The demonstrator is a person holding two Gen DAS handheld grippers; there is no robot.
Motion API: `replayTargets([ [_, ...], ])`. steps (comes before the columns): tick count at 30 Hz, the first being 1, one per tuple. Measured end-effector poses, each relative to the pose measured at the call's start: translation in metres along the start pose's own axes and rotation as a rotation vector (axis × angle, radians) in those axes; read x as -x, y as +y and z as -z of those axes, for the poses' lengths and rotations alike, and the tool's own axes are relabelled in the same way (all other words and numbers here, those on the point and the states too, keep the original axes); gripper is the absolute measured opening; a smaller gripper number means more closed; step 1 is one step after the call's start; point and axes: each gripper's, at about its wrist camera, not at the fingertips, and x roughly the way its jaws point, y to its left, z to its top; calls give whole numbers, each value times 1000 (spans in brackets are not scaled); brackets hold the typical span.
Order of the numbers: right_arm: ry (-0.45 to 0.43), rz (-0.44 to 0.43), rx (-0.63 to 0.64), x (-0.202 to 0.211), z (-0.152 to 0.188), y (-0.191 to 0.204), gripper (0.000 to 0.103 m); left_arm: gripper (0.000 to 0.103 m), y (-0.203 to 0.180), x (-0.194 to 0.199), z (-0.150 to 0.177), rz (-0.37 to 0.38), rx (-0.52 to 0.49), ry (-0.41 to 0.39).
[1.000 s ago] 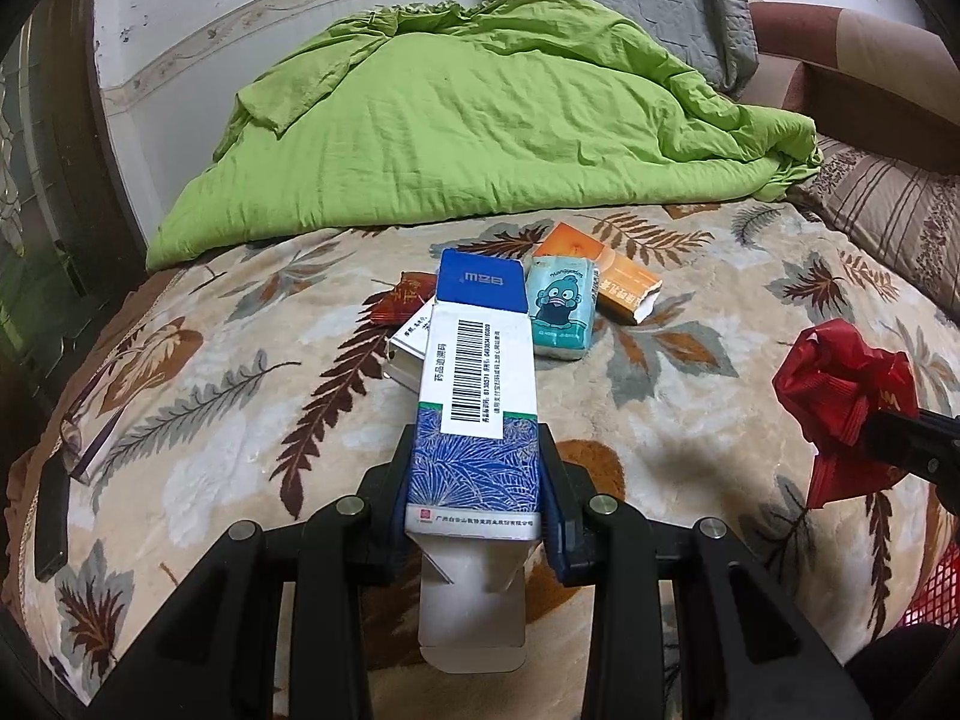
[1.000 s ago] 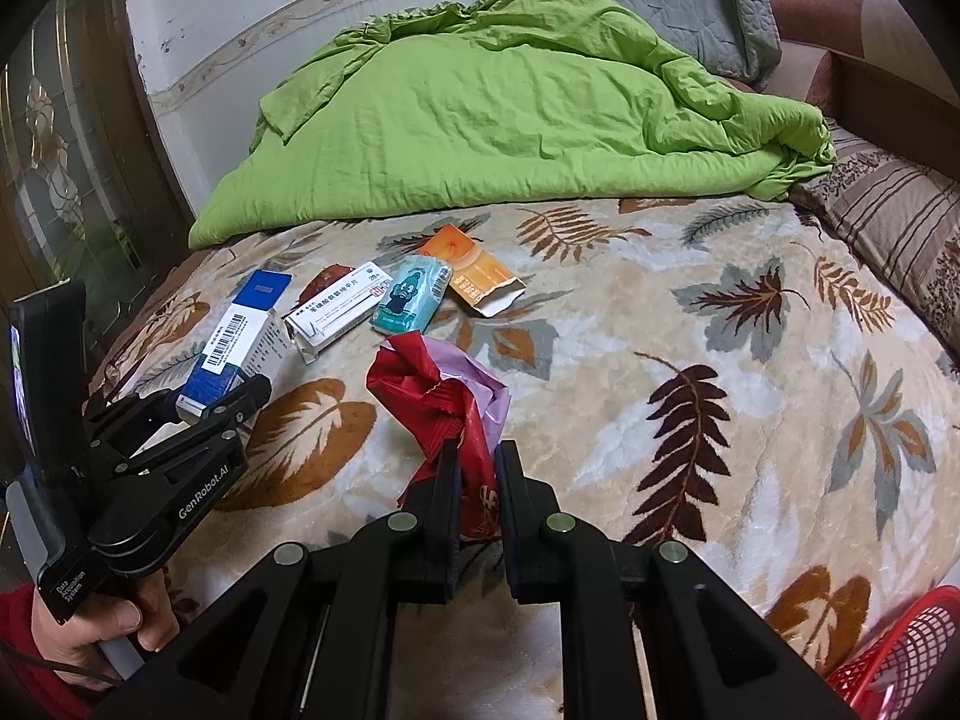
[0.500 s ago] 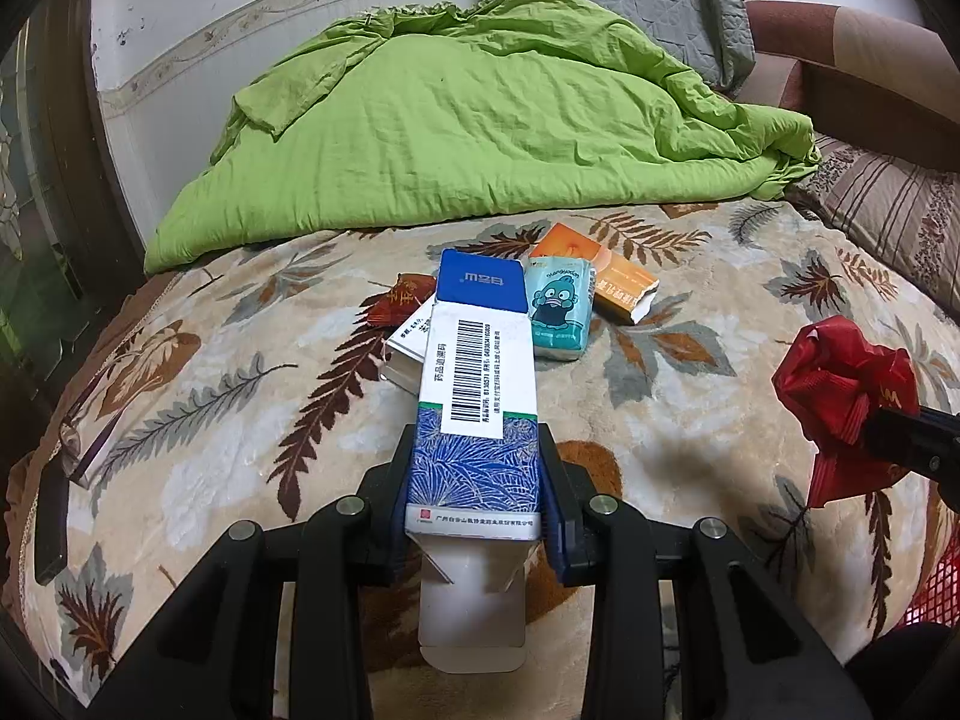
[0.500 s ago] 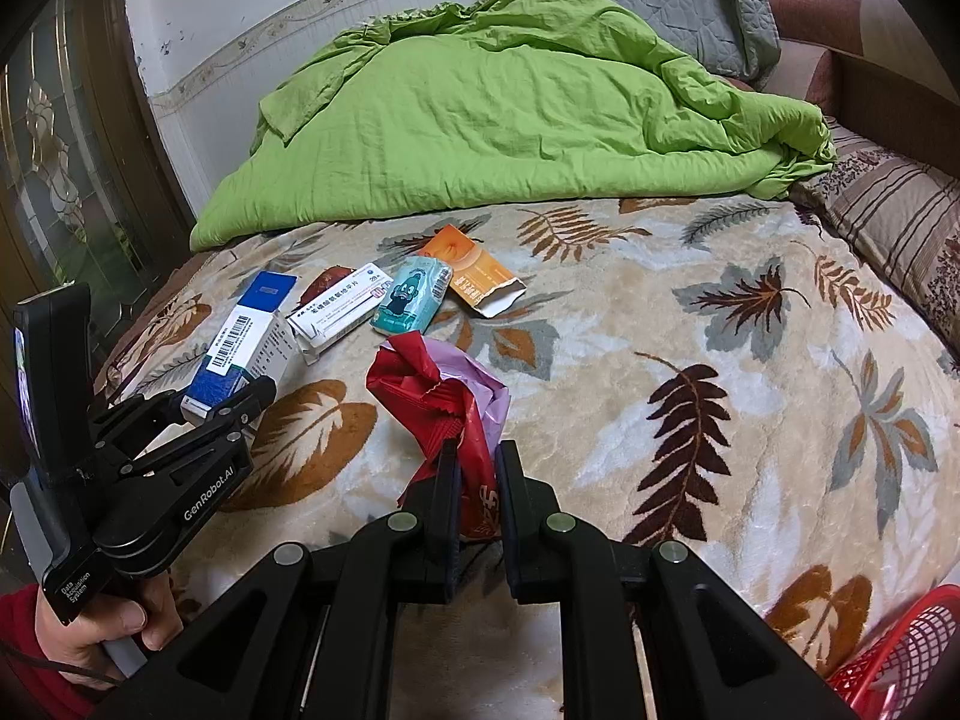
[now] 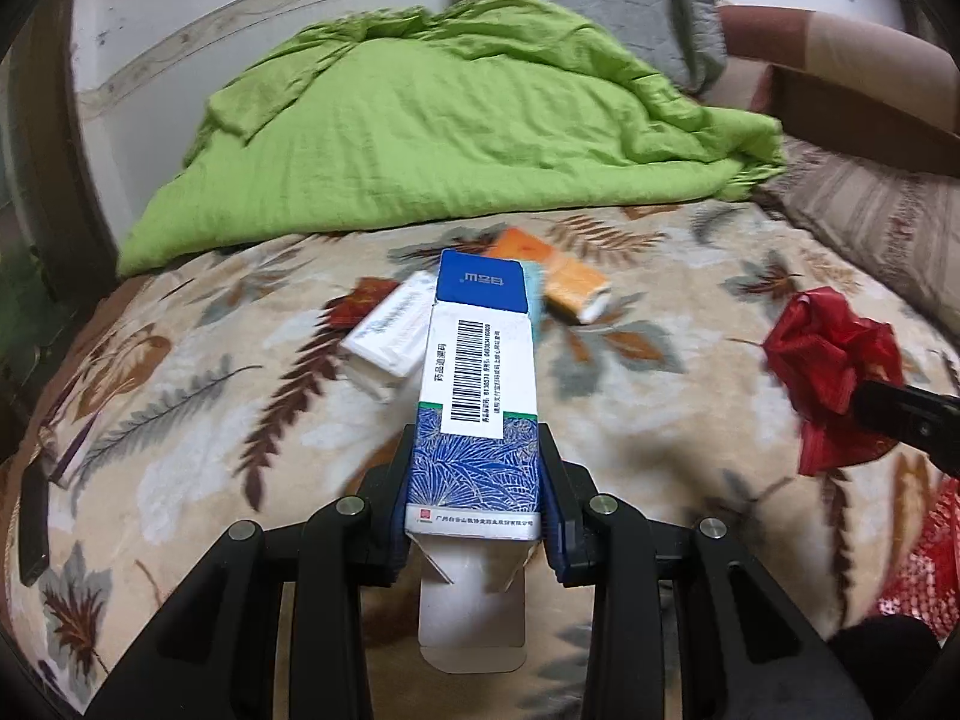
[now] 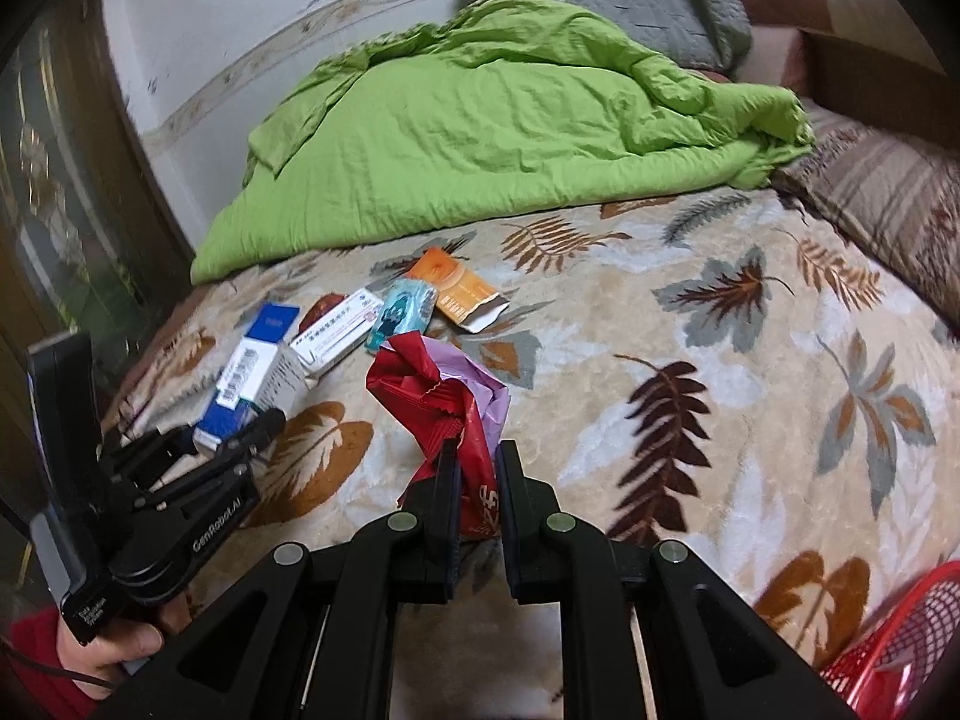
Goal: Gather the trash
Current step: 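Carry both items over the red basket and open both tools to drop them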
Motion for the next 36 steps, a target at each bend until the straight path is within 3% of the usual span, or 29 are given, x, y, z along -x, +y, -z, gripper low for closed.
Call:
replayTargets([
  [4,-16,23,-32,31,11,-25,12,33,-29,19,1,102,-41,-11],
  [8,-30,53,-119,71,27,-66,12,33,-76,44,1,218,-143,-25],
  [11,-49,126,-205,108,44,-105,13,33,-115,64,1,319,-215,-29],
  [14,-62,206,-305,145,67,-145,13,33,-162,78,2,470,-273,23],
  [19,-79,333,-406,187,97,-192,14,33,-233,86,15,627,-360,118],
  [25,-76,387,-467,207,118,-220,14,33,-296,98,33,692,-487,156],
  [32,-63,429,-472,211,129,-232,14,34,-319,87,35,706,-500,232],
  [36,-38,459,-485,208,129,-236,25,51,-322,85,37,701,-502,247],
])
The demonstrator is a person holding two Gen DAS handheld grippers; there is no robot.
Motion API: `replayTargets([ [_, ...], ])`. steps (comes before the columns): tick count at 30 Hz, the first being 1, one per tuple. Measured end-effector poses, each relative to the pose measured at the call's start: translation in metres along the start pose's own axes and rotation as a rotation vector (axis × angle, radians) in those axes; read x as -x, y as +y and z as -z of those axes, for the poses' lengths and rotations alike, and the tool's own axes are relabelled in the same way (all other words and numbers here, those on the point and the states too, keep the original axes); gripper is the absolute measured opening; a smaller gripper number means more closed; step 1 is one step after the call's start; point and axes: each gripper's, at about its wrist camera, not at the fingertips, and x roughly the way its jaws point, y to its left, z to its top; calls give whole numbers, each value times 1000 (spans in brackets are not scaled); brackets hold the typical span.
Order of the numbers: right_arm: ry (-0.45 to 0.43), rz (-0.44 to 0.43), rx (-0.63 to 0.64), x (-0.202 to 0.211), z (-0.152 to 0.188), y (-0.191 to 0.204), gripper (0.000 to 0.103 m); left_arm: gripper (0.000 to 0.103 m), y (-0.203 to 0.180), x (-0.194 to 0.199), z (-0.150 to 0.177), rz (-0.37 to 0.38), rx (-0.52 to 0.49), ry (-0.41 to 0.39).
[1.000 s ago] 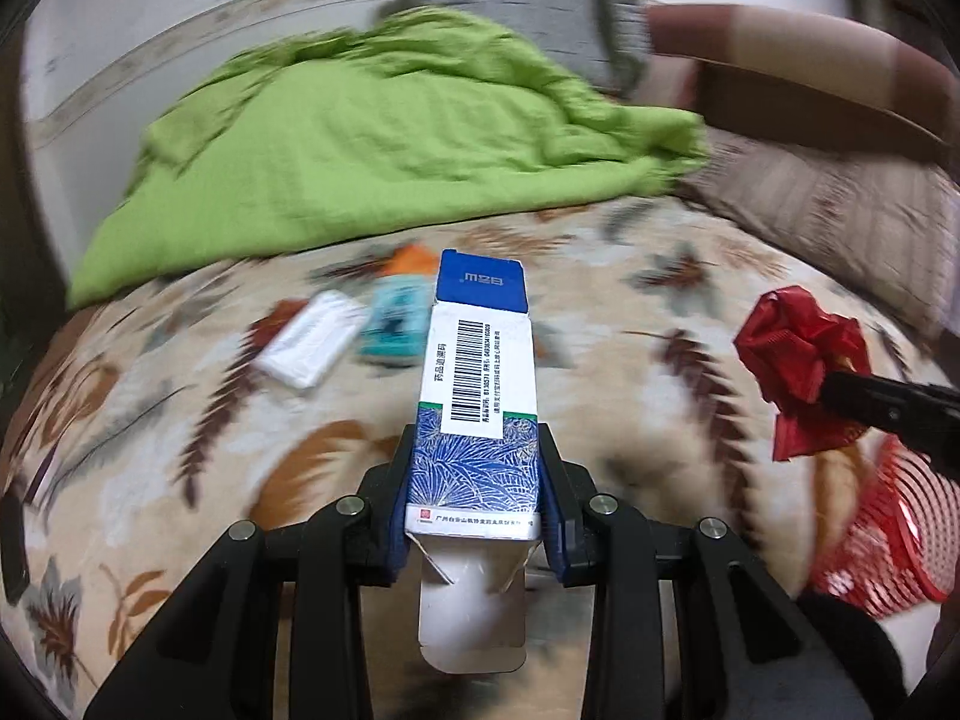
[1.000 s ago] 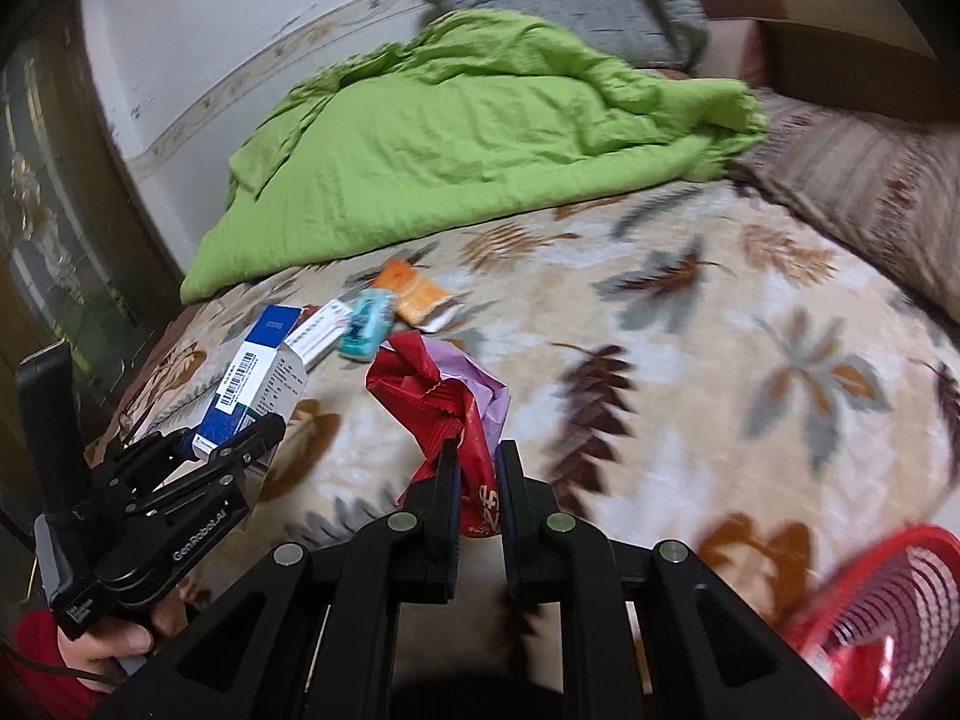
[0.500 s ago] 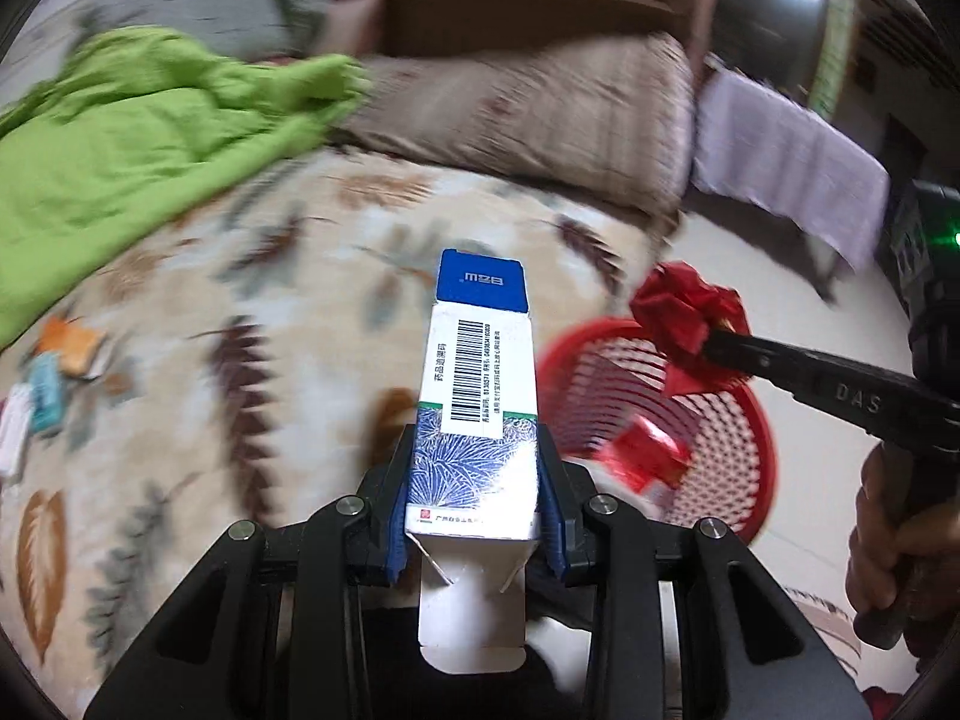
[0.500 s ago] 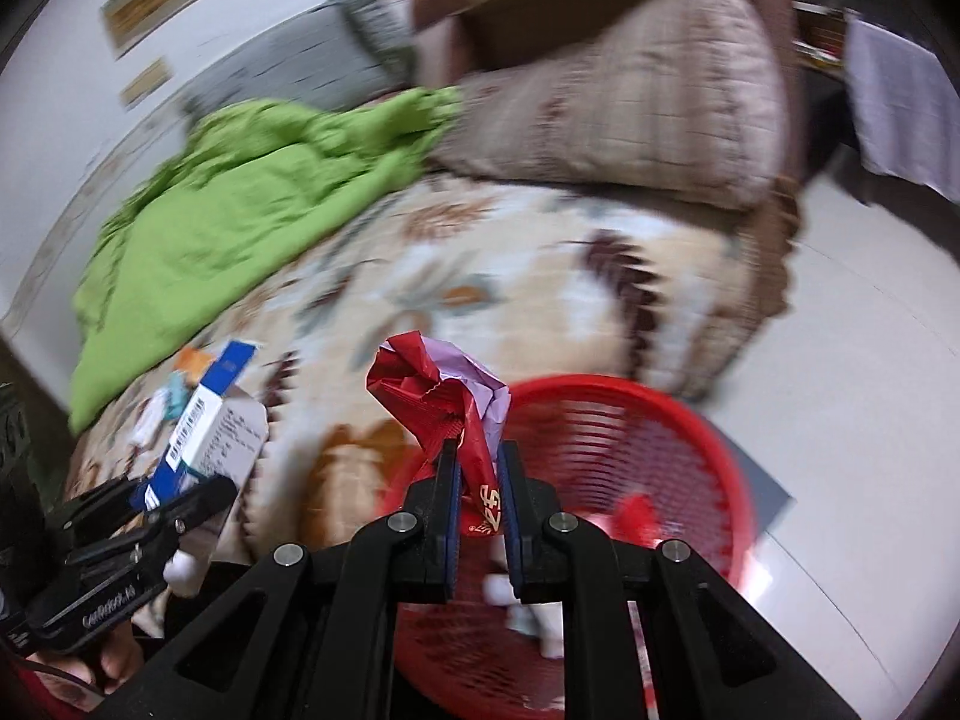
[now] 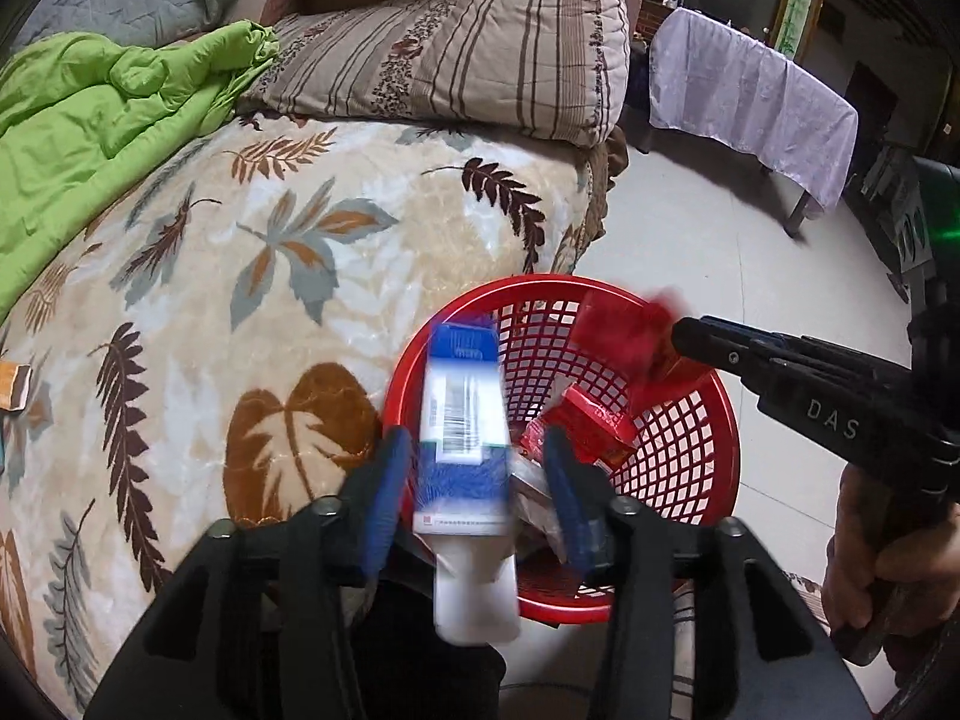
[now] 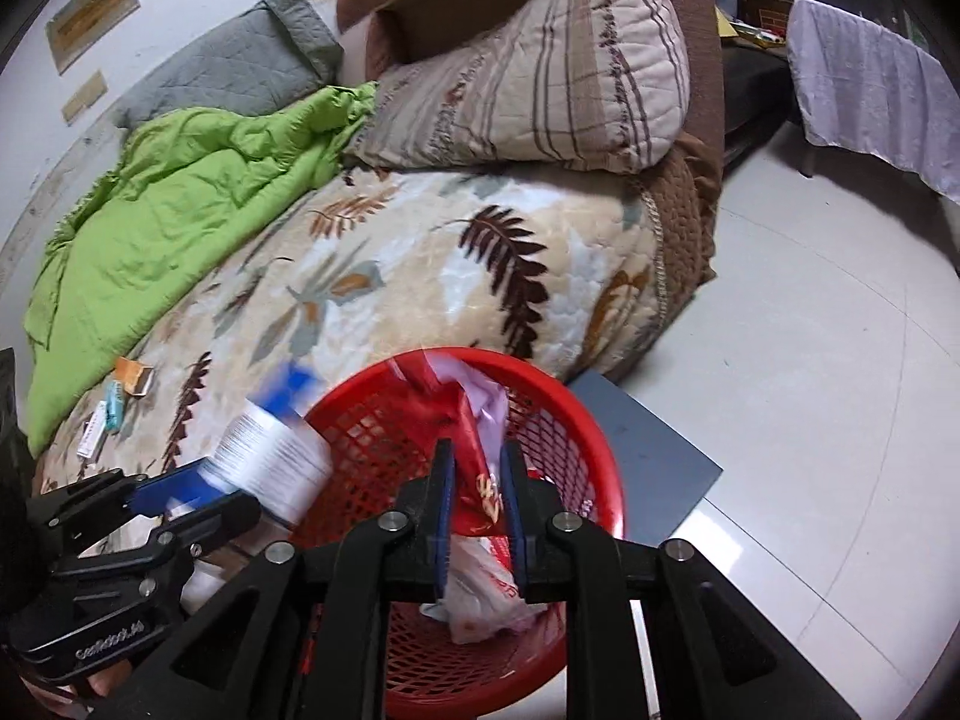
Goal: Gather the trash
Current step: 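Carry both items over the red basket and open both tools to drop them, then move both open tools back over the trash on the bed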
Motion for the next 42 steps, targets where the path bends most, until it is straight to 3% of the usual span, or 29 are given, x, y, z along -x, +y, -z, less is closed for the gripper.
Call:
replayTargets([
  [1,-1,3,-2,0,1,0,33,52,-1,0,0,-1,-2,-1],
  [3,-7,-1,-4,2,1,-1,36,52,-1,2,0,-11,-4,-8],
  [17,-36,-86,81,6,-7,51,39,61,47,57,8,-335,70,-173],
  [28,-26,-176,196,-2,-10,113,50,62,90,84,20,-404,163,-202],
  [42,21,-259,378,-31,-8,205,51,63,159,106,46,-456,319,-200],
])
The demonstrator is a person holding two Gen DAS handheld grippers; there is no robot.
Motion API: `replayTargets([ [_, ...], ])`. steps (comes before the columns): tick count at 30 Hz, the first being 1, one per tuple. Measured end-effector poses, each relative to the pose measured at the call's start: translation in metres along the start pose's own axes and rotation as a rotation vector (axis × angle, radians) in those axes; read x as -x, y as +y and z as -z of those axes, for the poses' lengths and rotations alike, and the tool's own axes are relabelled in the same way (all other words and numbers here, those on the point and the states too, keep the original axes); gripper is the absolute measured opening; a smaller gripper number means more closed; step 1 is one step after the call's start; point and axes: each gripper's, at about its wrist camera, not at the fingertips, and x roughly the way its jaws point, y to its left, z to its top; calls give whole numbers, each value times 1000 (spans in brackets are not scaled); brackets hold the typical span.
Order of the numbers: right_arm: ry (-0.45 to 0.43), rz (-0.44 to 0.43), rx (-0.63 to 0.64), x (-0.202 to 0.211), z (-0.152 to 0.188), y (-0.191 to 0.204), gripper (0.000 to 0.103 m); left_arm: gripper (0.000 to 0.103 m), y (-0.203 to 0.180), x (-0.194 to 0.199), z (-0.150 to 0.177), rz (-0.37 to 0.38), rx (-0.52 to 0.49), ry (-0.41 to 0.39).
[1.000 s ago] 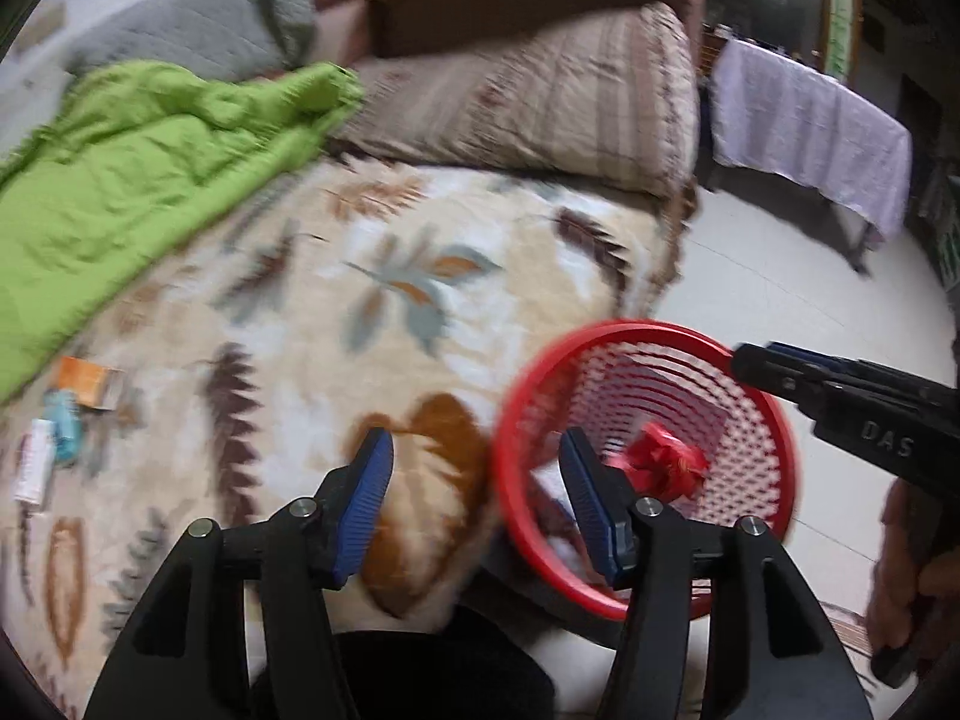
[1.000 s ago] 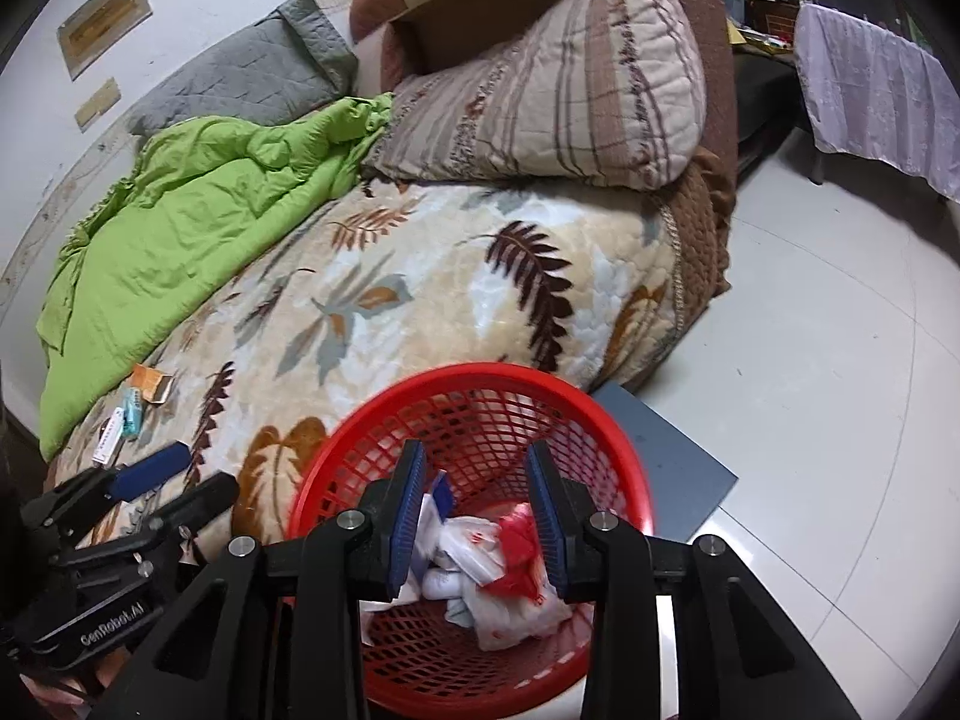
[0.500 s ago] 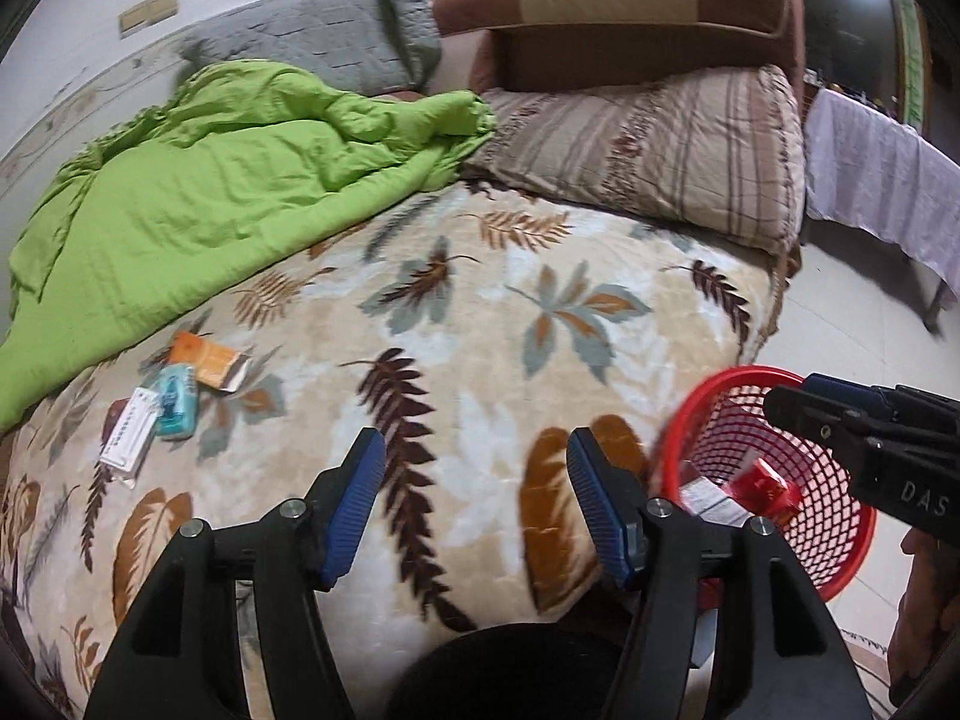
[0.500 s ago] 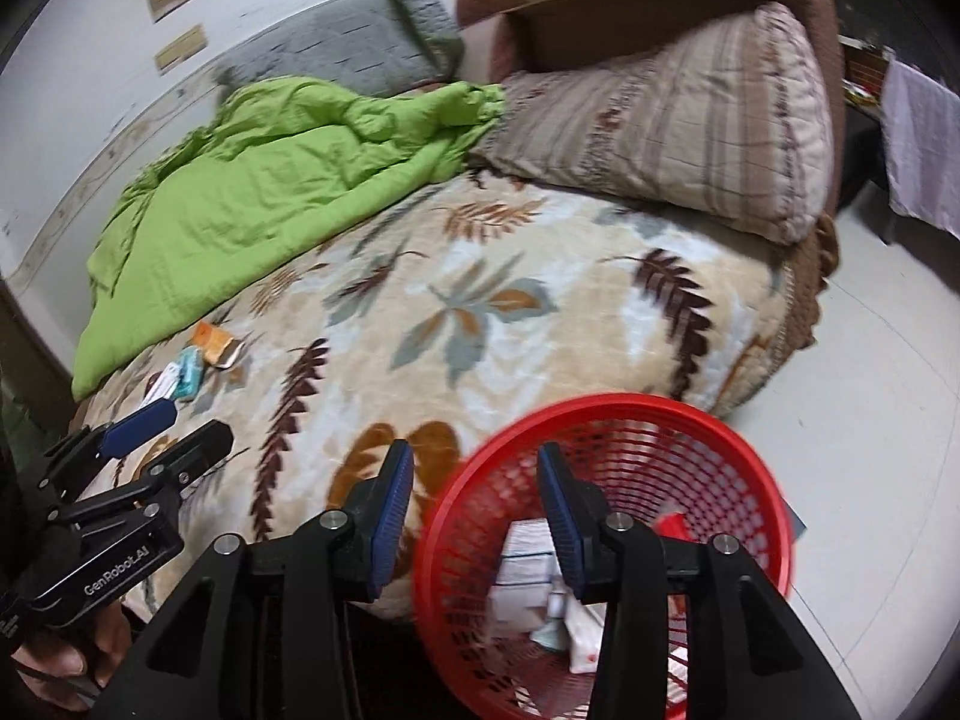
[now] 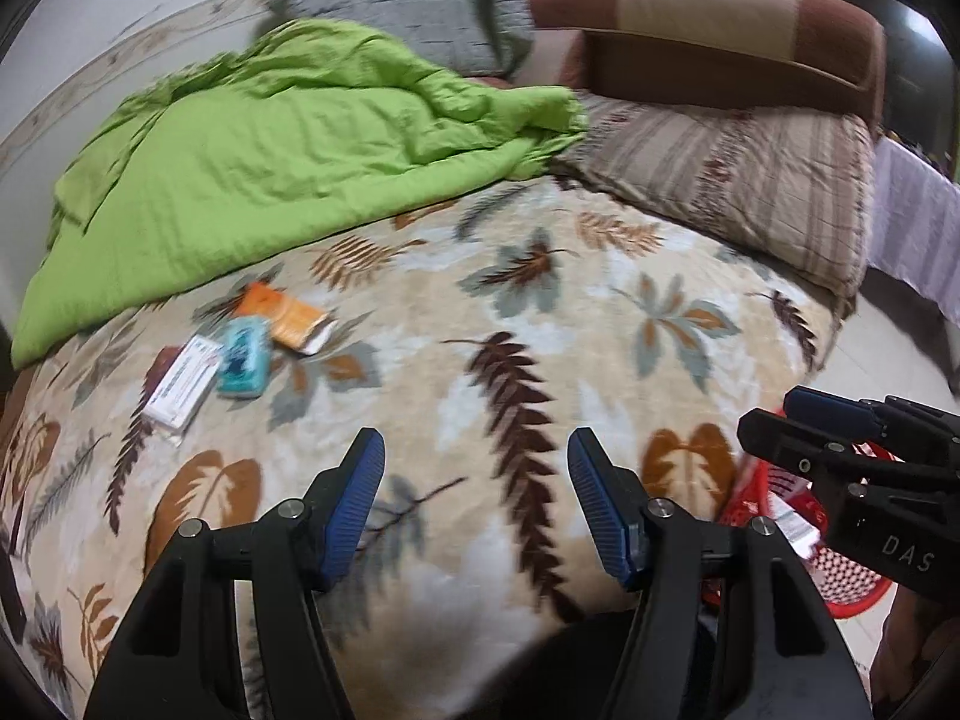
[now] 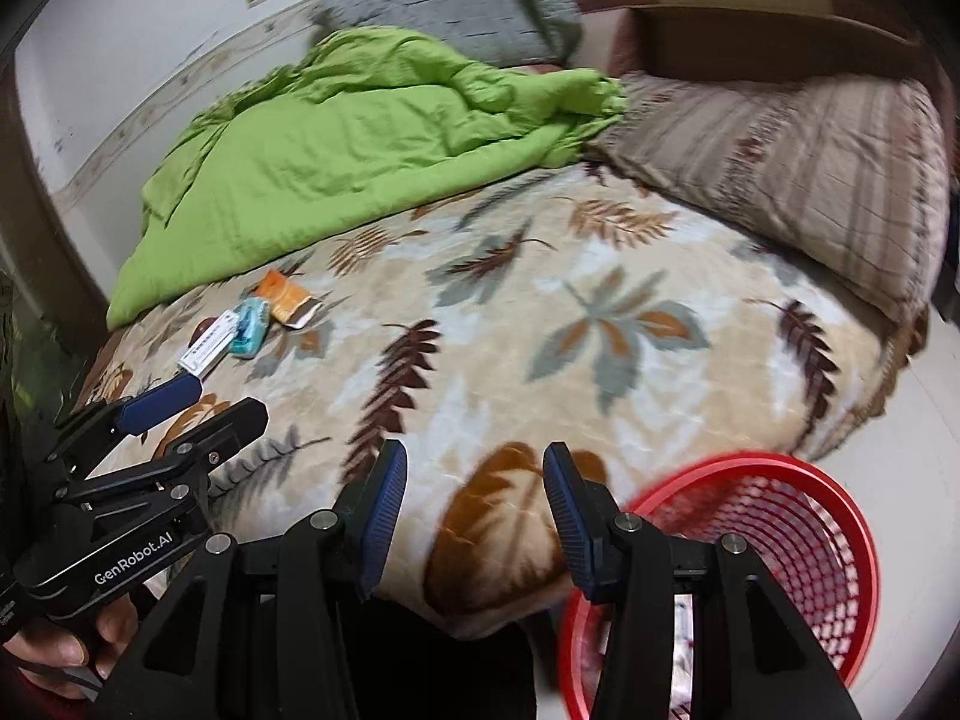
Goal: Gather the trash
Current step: 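Move both open tools back over the trash on the bed, then grasp the white medicine box with blue-red stripe using the left tool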
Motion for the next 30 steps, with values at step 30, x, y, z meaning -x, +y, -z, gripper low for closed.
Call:
replayTargets([
  [30,133,-206,91,-113,-35,133,55,71,257,-143,-16,-180,186,308],
])
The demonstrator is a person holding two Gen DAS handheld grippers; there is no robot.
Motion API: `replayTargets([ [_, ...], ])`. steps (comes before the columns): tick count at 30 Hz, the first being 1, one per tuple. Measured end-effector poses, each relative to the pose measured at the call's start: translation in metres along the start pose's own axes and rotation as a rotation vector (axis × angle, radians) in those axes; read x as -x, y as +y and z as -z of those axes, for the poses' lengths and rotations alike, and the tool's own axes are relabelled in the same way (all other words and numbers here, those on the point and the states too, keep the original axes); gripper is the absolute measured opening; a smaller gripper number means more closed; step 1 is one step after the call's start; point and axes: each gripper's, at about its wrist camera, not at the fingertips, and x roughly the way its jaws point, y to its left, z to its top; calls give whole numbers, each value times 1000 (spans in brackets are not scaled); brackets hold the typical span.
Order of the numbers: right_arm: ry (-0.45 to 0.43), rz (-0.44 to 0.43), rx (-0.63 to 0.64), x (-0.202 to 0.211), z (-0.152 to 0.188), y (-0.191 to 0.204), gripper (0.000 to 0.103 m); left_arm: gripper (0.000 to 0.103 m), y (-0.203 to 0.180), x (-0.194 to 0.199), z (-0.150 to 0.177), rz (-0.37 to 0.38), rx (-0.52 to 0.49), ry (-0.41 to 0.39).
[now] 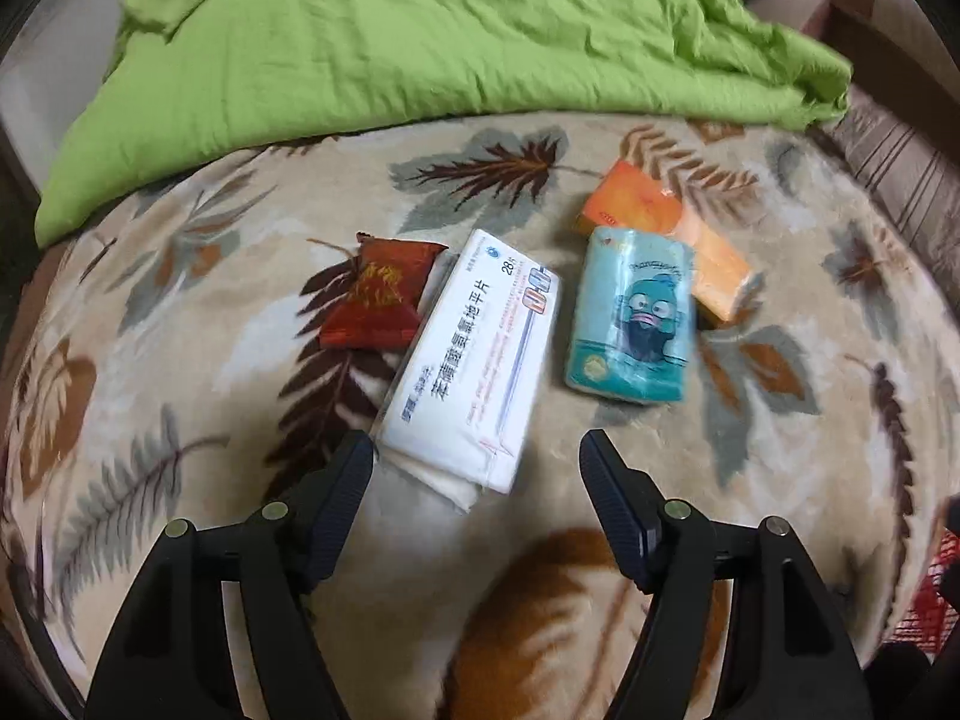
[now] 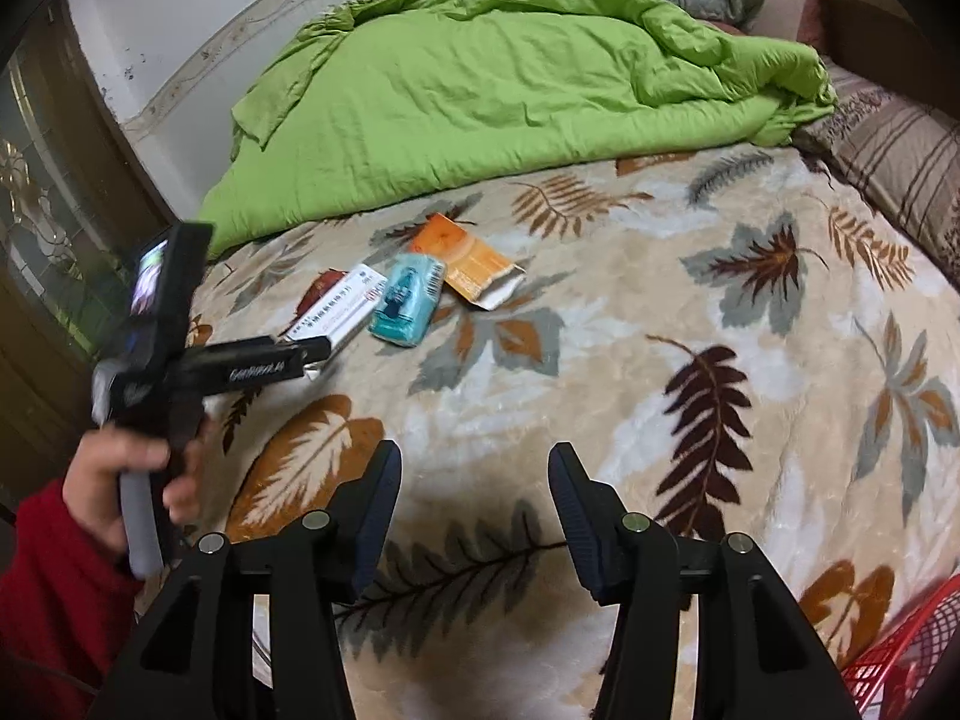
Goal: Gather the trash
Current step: 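Grasp the white medicine box with blue-red stripe using the left tool, then grasp the teal cartoon tissue packet with the right tool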
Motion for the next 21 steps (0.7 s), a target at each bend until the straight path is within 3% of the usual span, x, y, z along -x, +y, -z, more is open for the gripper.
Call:
replayTargets([
  [5,13,4,-7,-3,0,-8,55,71,-3,-31,-14,-69,-27,38],
  [8,14,-1,-3,-5,-3,-7,55,71,-1,-34,-16,-85,4,4],
  [14,25,-66,37,-19,-24,6,55,65,3,-11,-1,-42,104,-44],
  [18,71,-136,51,-54,-51,18,55,64,8,17,25,-8,187,-49],
  [21,96,-154,52,-84,-68,26,55,64,9,34,50,-24,232,-53],
])
